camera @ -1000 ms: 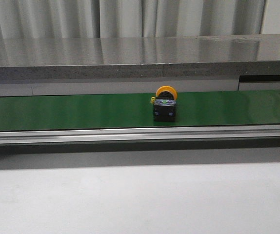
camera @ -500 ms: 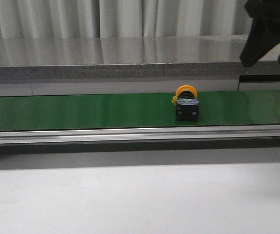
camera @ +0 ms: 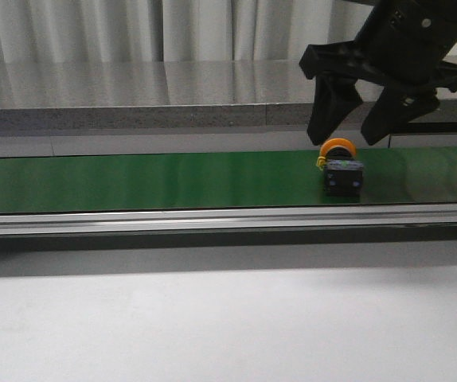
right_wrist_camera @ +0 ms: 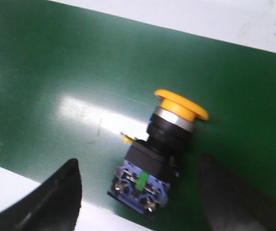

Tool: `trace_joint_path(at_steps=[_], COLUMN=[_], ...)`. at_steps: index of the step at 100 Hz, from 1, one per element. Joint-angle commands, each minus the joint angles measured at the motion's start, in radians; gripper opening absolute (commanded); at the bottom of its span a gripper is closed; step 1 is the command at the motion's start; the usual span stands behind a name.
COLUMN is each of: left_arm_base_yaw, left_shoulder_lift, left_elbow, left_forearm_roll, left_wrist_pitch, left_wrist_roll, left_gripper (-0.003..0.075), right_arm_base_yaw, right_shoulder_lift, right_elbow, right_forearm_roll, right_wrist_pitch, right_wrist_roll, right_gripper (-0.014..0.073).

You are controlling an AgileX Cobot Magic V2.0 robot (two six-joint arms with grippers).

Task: Move button from left to right
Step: 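Lower the right gripper onto the push-button on the belt and close, then lift the push-button with the right gripper and carry it over the green tray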

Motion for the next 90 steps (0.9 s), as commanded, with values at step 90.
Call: trace_joint_path(at_steps=[90], left_arm_base_yaw=[-0.008], left_shoulder_lift=[0.004], left_elbow=[-0.028], left_forearm_roll=[-0.012], left_wrist_pitch=[-0.086], left_wrist_roll=[-0.001], left_gripper=[-0.0019], right_arm_base_yaw=[-0.011], right_shoulder_lift=[0.025], right_elbow=[-0.133], right_forearm_roll=[-0.054], right_wrist_pitch=[0.115], right_wrist_roll=[-0.013], right_gripper=[0.0269])
